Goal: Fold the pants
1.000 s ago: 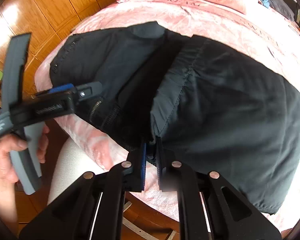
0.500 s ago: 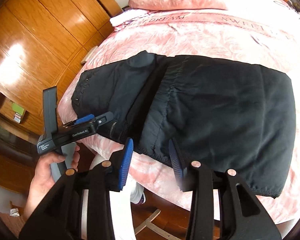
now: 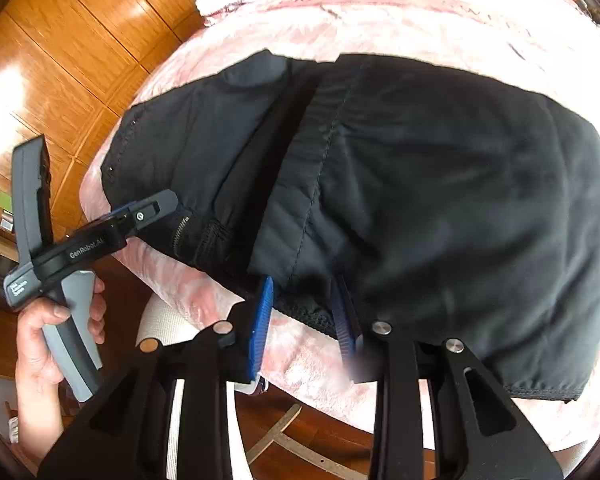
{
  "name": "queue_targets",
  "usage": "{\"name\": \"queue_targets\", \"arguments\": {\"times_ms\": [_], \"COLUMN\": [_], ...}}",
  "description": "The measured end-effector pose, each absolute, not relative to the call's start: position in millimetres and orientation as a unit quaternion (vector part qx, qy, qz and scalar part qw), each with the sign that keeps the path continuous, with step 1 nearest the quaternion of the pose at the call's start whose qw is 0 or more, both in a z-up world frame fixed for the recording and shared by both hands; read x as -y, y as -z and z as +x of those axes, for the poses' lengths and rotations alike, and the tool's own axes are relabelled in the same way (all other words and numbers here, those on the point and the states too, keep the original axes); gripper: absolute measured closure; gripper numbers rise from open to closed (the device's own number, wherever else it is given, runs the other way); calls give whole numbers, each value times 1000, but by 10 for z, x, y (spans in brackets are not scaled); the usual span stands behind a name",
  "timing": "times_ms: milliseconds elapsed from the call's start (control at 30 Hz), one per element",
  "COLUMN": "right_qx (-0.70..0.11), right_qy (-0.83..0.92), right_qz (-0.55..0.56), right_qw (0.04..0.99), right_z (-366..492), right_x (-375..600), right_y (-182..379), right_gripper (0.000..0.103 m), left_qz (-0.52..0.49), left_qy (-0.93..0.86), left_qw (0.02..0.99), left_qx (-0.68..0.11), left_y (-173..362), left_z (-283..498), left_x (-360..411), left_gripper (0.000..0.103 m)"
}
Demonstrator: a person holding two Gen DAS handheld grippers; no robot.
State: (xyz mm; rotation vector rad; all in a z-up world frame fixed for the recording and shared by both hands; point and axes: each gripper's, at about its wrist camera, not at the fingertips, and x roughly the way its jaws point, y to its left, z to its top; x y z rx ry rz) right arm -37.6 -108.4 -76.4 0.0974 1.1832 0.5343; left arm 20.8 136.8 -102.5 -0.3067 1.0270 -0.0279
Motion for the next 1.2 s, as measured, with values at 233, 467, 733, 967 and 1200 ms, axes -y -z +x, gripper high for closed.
{"name": "queue_targets", "arguments": {"times_ms": [233,467,733,967,1200], "right_qx": [-540,-556,-565,-553,-562], "right_qy": [-231,-241,-225,-226,-228], "right_qz": [70,83,51,-5,19], "right_qw": [806,791,792,802,795], "right_z": [-276,-96,-33,-59,-9], "right_x": [1294,1186,1051,907,971], "right_y": [632,787,905,877,980], "right_gripper": [72,72,72,74,76], "left_qz": [-219,-307,-358,-405,-468], "left_qy": [-14,-131,-142,-149,-154], "left_qw": [862,835,809,809,781], "left_qx": [-457,-438,-443,-398,-384], "left_y": [847,1014,1343,1329,1441], "left_z": [-69,-262,-133,-190,-137], "left_x": [-1884,-2821,-3221,-3406,-3704], "left_gripper": [4,4,6,11,11]}}
